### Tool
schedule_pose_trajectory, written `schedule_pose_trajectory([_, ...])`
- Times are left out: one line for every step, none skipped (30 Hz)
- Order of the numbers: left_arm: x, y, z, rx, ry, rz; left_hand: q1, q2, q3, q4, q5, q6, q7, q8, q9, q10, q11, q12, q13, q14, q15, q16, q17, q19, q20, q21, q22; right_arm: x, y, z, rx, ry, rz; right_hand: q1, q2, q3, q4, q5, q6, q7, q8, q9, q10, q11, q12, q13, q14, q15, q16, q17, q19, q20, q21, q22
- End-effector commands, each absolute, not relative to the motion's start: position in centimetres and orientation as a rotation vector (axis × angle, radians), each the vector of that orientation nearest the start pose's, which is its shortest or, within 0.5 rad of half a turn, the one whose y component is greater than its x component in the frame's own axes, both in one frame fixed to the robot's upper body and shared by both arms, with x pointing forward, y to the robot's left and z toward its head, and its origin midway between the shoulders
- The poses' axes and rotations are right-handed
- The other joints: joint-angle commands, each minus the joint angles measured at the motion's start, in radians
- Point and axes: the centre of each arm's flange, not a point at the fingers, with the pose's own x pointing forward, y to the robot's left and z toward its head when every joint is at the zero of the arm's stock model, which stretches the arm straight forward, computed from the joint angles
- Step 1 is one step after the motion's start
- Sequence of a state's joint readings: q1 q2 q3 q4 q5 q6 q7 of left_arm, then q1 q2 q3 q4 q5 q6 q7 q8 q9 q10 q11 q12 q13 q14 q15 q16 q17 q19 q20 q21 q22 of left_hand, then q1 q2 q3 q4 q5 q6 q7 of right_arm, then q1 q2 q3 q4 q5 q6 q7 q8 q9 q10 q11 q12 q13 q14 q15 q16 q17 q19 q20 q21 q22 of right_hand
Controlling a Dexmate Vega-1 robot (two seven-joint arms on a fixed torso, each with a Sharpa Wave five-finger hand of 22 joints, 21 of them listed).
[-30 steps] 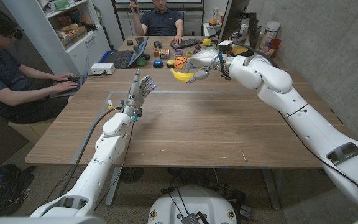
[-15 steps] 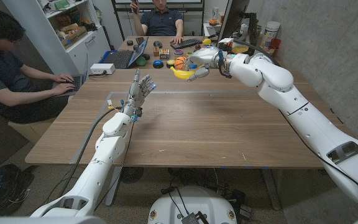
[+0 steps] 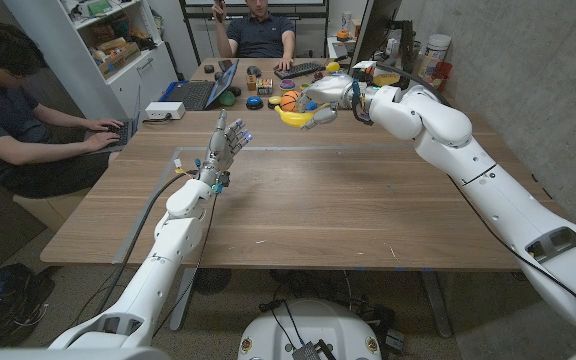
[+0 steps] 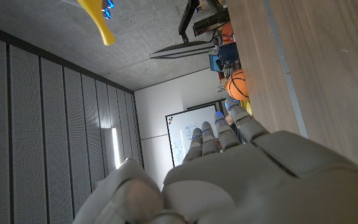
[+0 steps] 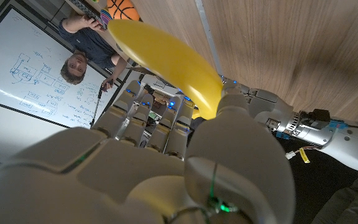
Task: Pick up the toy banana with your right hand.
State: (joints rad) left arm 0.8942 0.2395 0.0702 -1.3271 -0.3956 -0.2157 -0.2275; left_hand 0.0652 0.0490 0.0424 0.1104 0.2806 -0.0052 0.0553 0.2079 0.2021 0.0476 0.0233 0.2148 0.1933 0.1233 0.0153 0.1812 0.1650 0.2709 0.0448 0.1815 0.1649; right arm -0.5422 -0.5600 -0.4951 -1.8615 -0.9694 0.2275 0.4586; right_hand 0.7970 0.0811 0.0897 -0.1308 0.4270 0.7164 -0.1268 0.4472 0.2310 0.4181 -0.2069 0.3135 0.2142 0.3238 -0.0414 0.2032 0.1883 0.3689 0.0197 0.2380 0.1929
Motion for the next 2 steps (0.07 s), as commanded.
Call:
schedule_pose_trajectory([64.71,27.46,-1.82,-0.072,-0.649,-0.242,0.012,-0.001,0.0,0.0,-0.007,0.009,0.001,0.0,0.005,0.01,0.0,0.002,0.001,0.007,0.002,0.001,0.005,0.009,0.002,0.003,0.005,53.02,-9.71,15.7,-1.913,-0.998,0.13,0.014,0.025,-0.001,0.003,0.009,0.109,-0.098,0.008,0.005,0.008,-0.002,-0.003,0.001,0.005,-0.148,-0.001,0.004,0.005,-0.009,0.001,0.002])
schedule_pose_trajectory([64.71,27.46,-1.82,-0.072,-0.649,-0.242,0.012,-0.001,0.0,0.0,-0.007,0.009,0.001,0.0,0.005,0.01,0.0,0.002,0.001,0.007,0.002,0.001,0.005,0.008,0.002,0.002,0.005,53.02,-9.71,15.7,-1.913,-0.998,0.13,0.015,0.025,-0.001,0.003,0.009,0.109,-0.098,0.008,0.005,0.008,-0.002,-0.003,0.001,0.005,-0.149,-0.001,0.004,0.005,-0.009,0.001,0.002])
